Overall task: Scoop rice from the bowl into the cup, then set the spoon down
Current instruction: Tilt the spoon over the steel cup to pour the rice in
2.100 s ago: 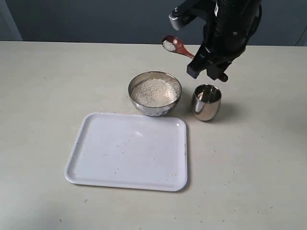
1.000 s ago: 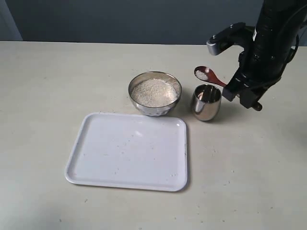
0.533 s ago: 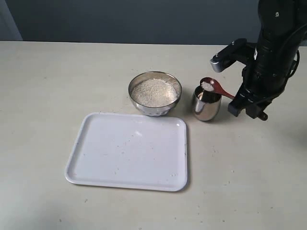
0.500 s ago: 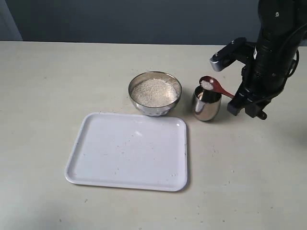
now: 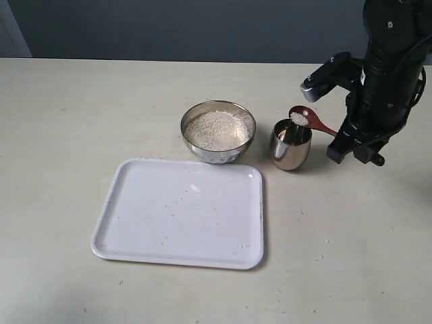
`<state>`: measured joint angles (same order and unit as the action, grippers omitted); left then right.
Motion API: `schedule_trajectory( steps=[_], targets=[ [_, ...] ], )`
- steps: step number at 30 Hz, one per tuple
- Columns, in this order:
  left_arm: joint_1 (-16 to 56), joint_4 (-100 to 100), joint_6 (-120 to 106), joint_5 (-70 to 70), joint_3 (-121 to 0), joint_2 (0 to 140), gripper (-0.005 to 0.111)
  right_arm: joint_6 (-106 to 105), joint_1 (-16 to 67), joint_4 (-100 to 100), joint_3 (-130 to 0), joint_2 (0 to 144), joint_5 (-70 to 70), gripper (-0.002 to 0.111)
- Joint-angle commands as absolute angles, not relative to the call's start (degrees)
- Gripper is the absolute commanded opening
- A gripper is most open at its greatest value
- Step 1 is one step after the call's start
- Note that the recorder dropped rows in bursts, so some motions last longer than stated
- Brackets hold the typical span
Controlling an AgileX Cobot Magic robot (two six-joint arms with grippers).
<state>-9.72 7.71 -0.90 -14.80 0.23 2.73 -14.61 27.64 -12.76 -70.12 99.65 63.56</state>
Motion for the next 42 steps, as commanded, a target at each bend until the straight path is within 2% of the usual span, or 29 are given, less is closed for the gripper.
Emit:
schedule_trajectory(
  steps=[1, 9, 23, 34, 42],
  targets=[
    [-9.4, 7.7, -0.5, -14.5, 0.0, 2.7, 0.001, -13.9, 27.7, -13.5, -69.9, 98.5, 63.7, -0.001],
    [-9.4, 7.7, -0.5, -14.5, 0.0, 2.7, 0.001, -10.9, 32.2, -18.9, -69.9, 98.3, 63.7, -0.001],
    [-9.4, 7.7, -0.5, -14.5, 0.0, 2.7, 0.001, -8.3, 32.7, -22.9, -67.2, 98.3, 64.4, -0.001],
    [-9.4, 7.7, -0.5, -14.5, 0.0, 2.7, 0.001, -5.7, 37.7, -27.7, -67.2, 98.5, 64.5, -0.001],
    [-9.4, 7.7, -0.5, -14.5, 0.0, 2.7, 0.001, -2.9, 37.7, -31.3, -67.1, 98.5, 66.2, -0.001]
  ],
)
